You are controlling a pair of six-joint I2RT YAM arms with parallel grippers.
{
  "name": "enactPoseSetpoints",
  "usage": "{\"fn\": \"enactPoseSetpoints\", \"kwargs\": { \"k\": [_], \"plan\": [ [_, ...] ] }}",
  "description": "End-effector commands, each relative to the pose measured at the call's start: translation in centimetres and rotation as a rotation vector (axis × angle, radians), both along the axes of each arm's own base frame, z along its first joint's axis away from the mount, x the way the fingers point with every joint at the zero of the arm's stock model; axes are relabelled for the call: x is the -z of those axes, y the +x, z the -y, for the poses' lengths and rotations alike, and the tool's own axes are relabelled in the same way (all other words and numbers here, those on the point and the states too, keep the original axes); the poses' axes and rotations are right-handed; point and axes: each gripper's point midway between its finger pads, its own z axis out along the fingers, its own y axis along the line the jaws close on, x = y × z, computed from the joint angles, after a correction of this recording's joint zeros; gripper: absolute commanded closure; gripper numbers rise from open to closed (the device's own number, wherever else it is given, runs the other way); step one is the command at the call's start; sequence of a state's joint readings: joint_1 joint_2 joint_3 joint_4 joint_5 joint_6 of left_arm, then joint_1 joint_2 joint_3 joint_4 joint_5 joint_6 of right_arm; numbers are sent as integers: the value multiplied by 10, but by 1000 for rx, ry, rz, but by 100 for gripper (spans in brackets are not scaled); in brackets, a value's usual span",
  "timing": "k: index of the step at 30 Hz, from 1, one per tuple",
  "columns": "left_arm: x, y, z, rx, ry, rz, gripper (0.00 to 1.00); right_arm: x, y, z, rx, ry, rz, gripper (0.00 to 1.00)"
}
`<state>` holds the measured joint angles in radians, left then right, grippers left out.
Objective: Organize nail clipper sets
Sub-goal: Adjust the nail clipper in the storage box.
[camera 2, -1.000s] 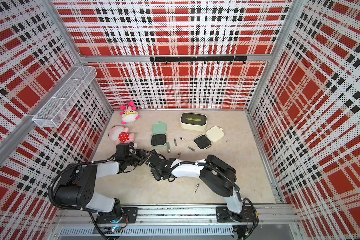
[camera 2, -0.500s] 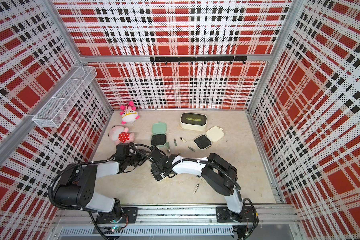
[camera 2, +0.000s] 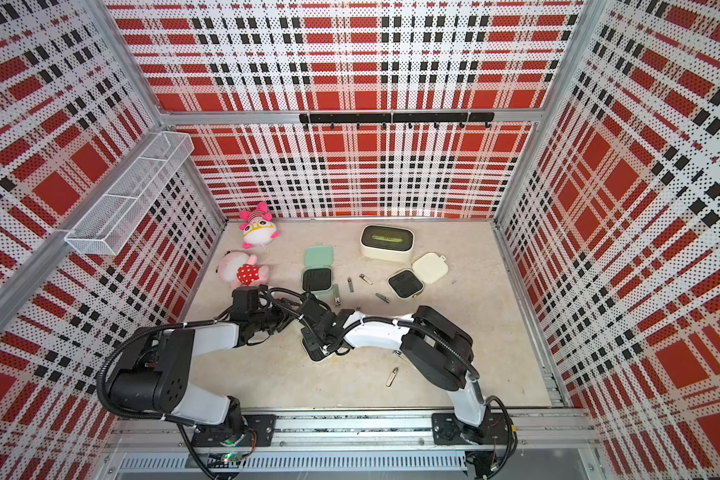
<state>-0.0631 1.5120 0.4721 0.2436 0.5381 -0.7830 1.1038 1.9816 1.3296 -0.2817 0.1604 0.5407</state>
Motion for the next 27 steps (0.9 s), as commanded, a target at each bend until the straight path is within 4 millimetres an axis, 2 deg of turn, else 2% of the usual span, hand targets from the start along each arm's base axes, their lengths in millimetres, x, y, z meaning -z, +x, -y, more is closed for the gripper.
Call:
{"fn": "enactPoseSetpoints", "kwargs": {
  "k": [1,9,17,27],
  "plan": [
    [27,-20,-4,-3,32,-109,47,21,-4,5,0,-26,-27,81],
    [28,-20,-4,-2,31,-111,47,39,-11,15,28,-34,-72,83],
    [26,-20,-3,-1,28,-107,47,40,-11,17,33,-44,-72,83],
    [7,-14,3,13,-11,-62,45,49,-18,20,26,-80,-79,83]
  ]
}}
